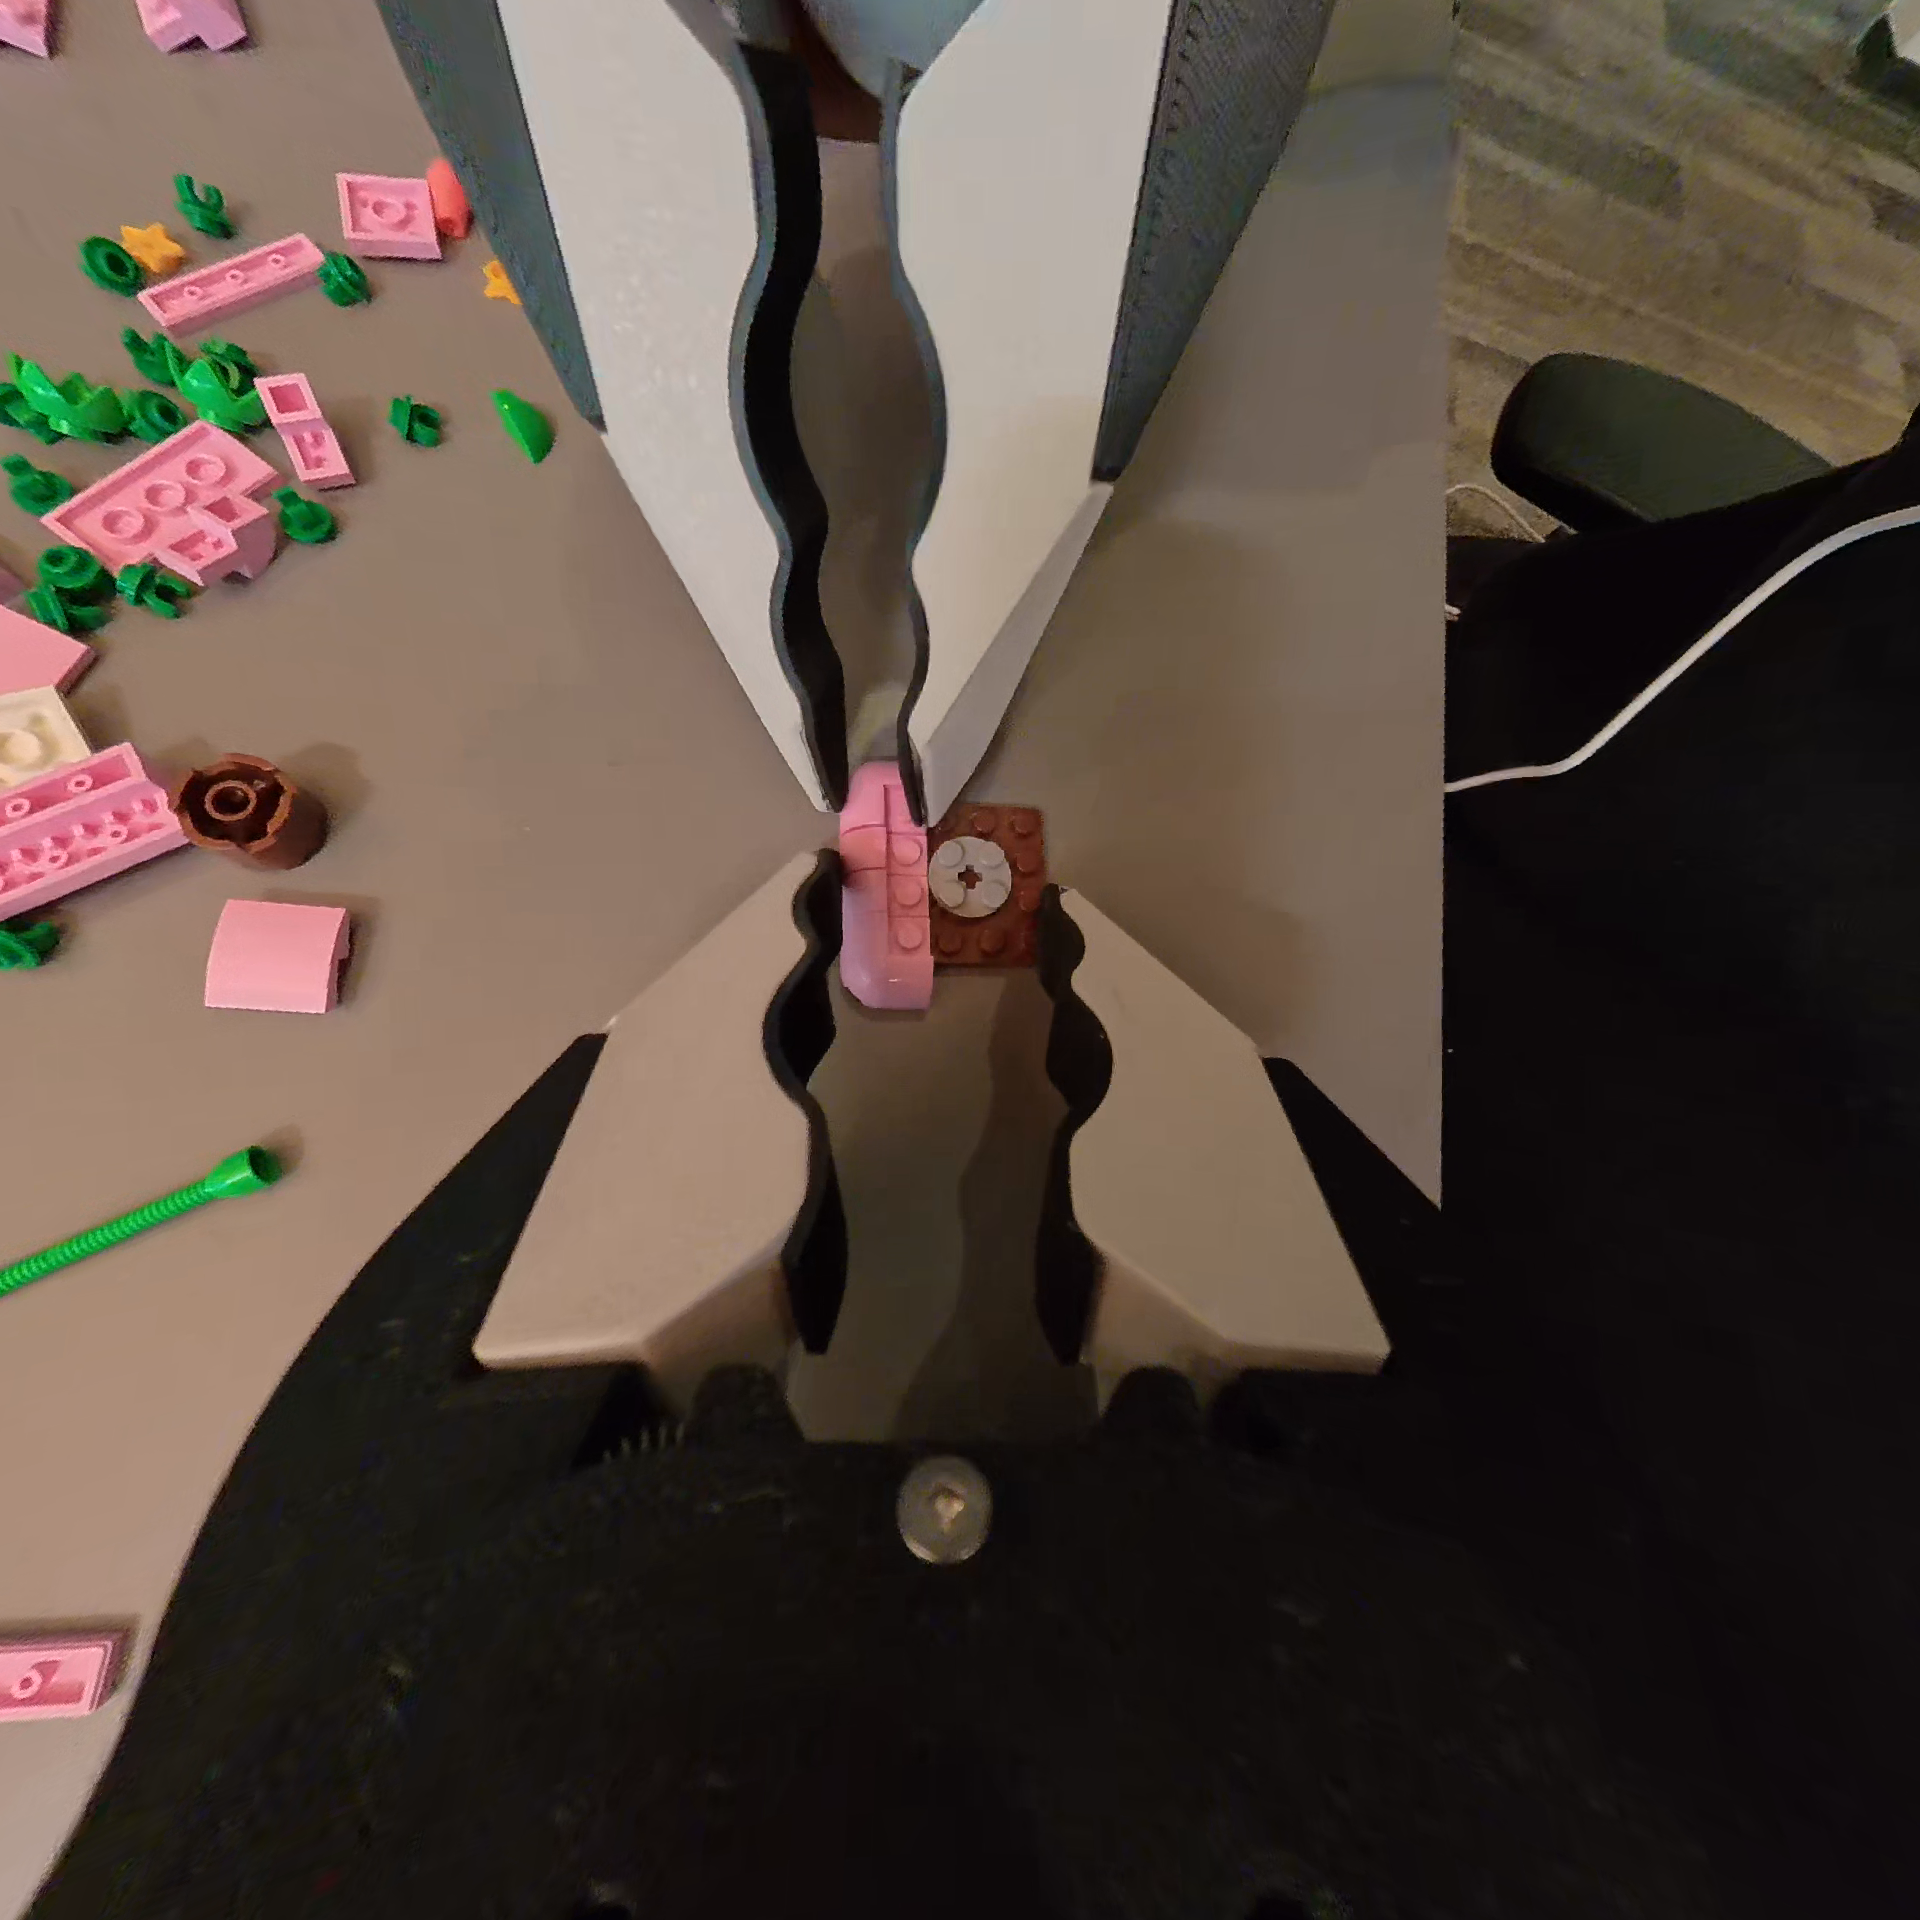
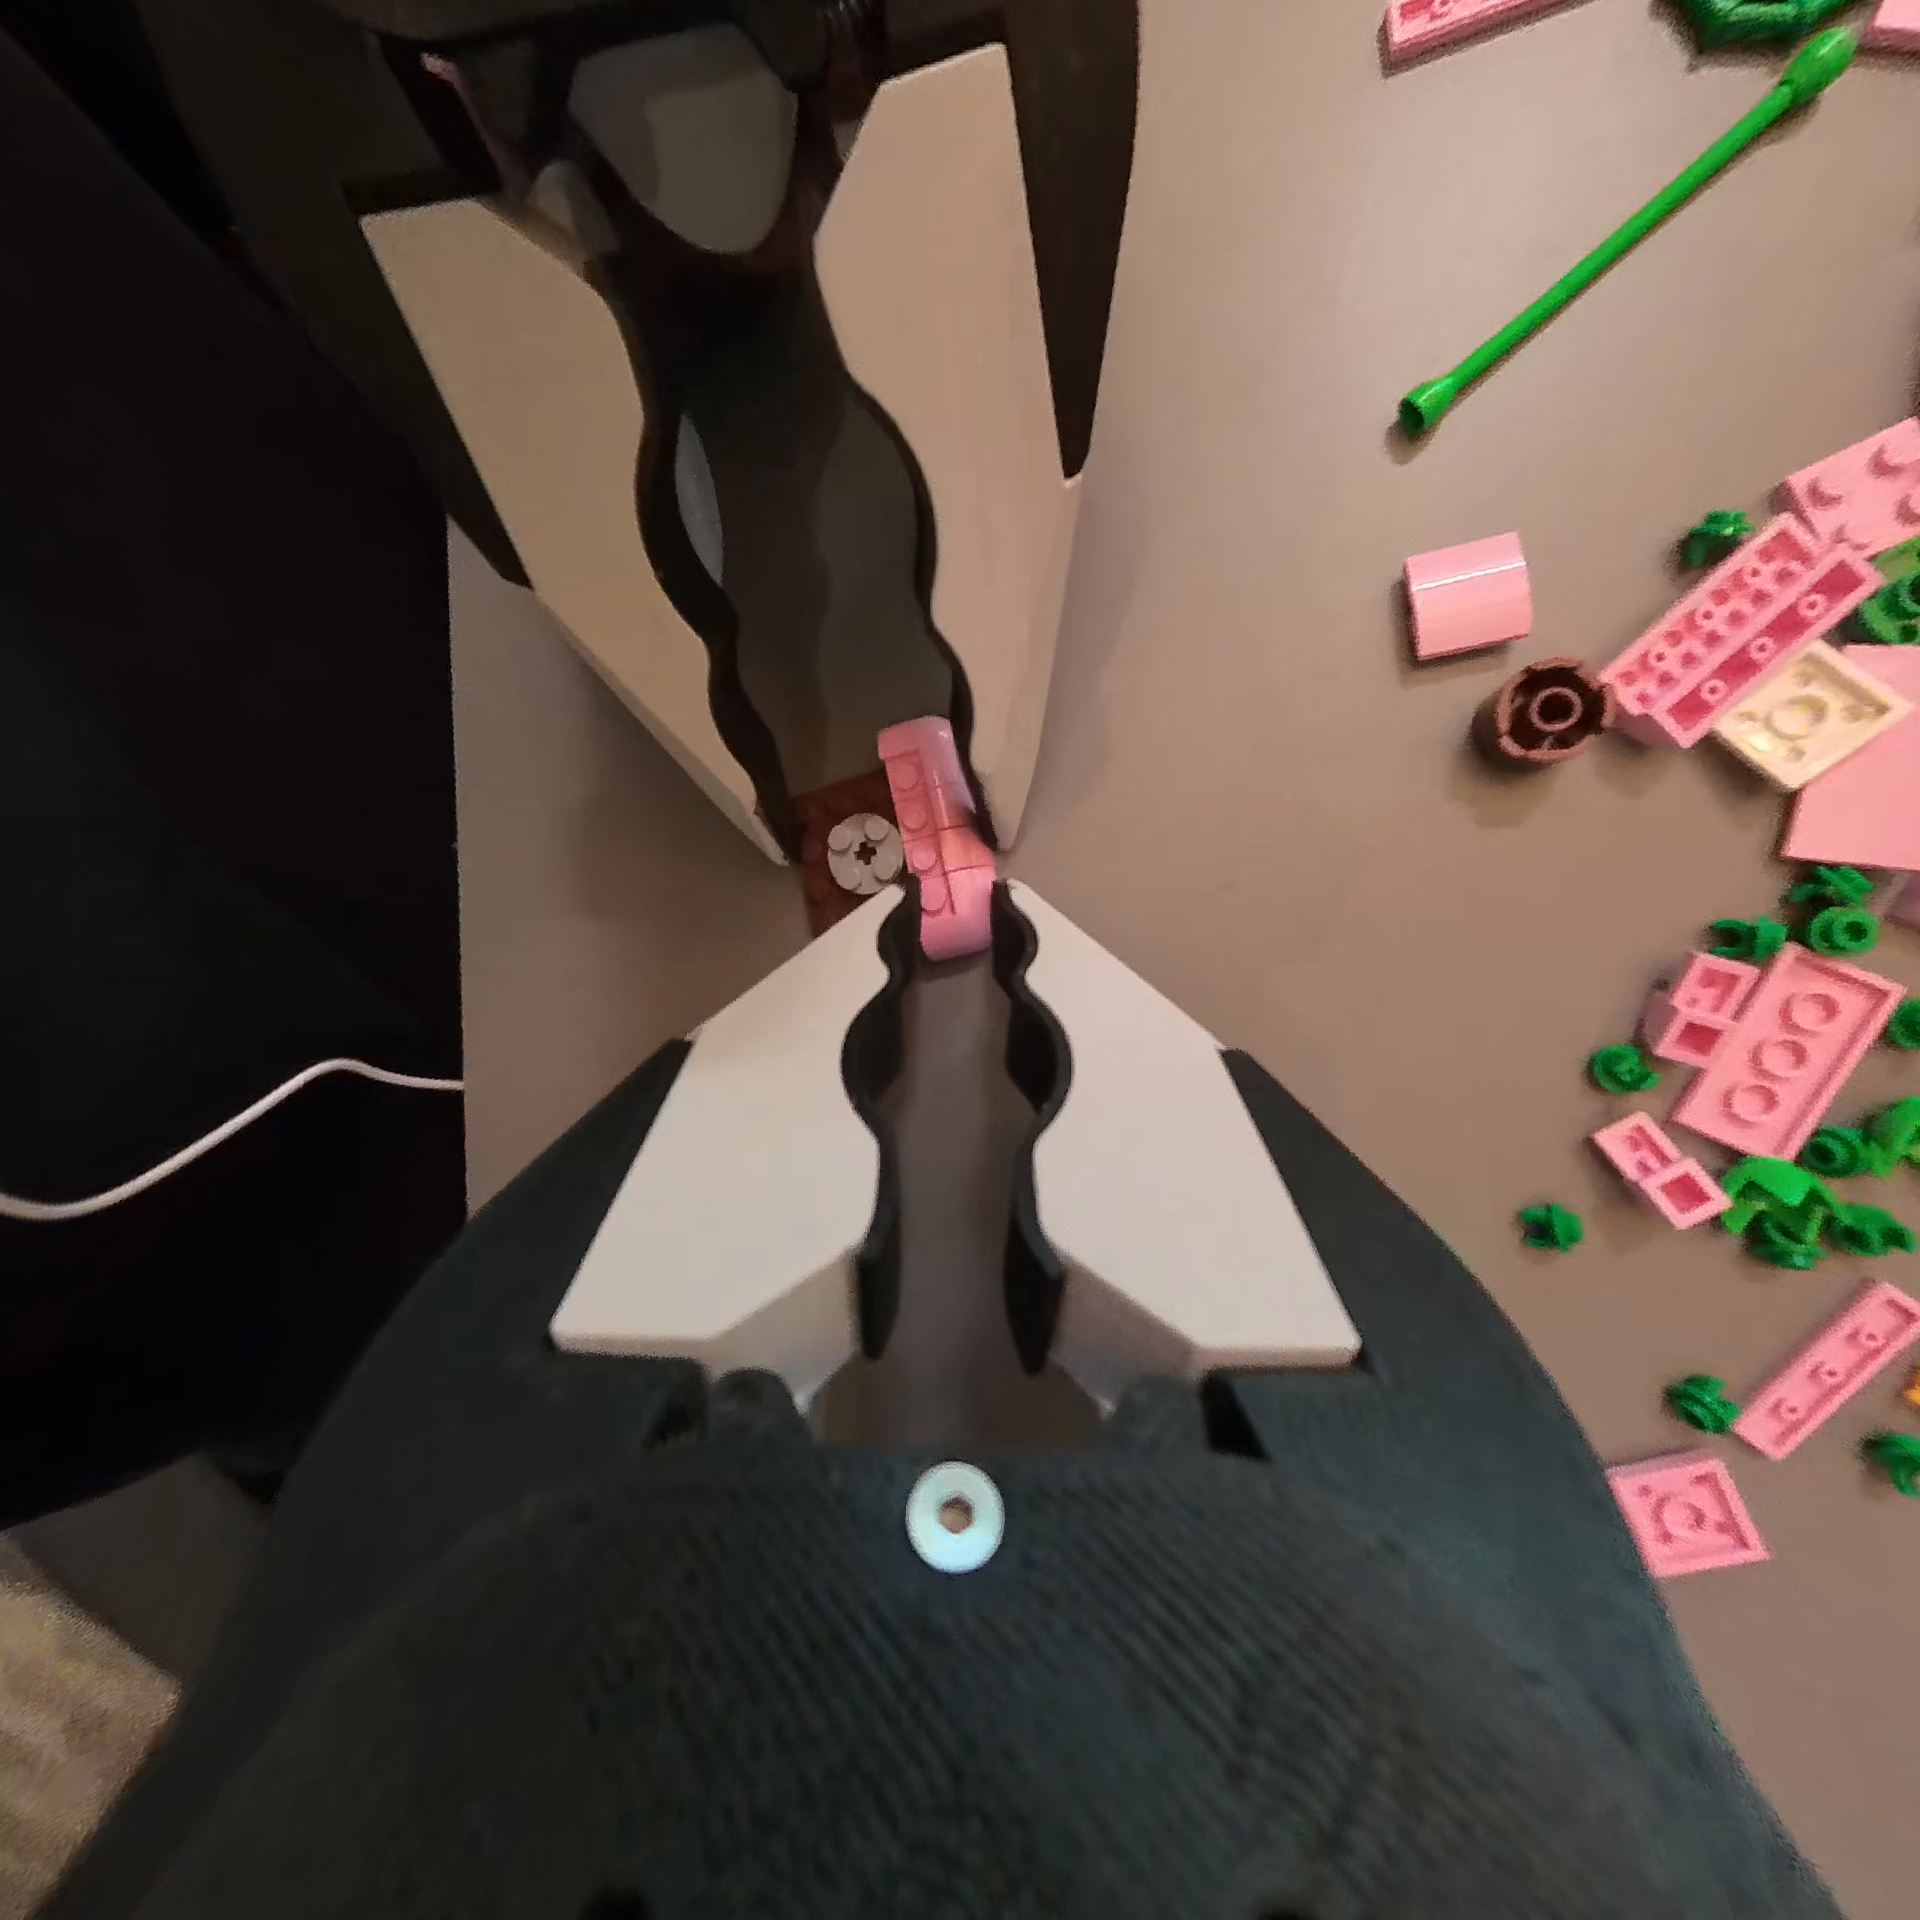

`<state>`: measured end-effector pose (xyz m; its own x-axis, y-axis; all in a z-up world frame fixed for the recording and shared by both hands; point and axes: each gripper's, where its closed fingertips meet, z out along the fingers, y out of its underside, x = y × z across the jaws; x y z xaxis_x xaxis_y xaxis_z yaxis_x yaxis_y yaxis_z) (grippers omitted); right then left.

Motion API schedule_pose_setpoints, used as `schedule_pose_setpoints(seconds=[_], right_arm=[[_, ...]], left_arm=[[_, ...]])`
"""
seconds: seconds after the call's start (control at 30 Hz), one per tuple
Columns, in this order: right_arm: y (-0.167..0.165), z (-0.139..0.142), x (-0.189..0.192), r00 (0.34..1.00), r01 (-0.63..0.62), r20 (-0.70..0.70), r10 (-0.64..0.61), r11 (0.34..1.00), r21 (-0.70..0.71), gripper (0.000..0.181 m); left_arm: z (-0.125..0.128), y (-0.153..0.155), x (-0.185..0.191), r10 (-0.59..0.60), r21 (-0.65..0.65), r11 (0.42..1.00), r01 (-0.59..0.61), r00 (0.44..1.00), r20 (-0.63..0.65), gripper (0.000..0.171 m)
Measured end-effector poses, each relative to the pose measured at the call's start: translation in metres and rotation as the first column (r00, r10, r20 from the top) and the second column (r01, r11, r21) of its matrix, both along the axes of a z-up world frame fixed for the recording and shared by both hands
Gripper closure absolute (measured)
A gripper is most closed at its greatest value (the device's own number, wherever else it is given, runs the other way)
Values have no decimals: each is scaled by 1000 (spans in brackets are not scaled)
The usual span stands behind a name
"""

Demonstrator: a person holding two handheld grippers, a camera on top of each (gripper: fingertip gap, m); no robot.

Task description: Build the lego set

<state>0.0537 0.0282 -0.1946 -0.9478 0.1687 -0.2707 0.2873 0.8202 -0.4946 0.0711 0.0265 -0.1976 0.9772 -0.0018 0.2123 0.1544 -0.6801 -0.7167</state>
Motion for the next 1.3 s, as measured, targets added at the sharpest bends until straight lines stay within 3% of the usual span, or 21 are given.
schedule_pose_setpoints(seconds=[0.2,0.6,0.87,1.07,1.3], right_arm=[[0,0,0,991,5,132,-7,1000,21,169],[2,0,0,976,-15,216,0,997,71,172],[2,-1,0,995,-48,99,34,988,147,172],[0,-1,0,978,0,209,-15,998,70,172],[-1,-1,-1,994,-15,107,4,995,95,174]], left_arm=[[0,0,0,-1,2,1000,1,1000,16,137],[0,0,0,-2,3,1000,1,1000,19,137],[0,-1,0,-1,3,1000,1,1000,24,137],[0,-1,0,-3,4,1000,3,999,40,137],[0,-1,0,-4,5,1000,4,999,42,137]])
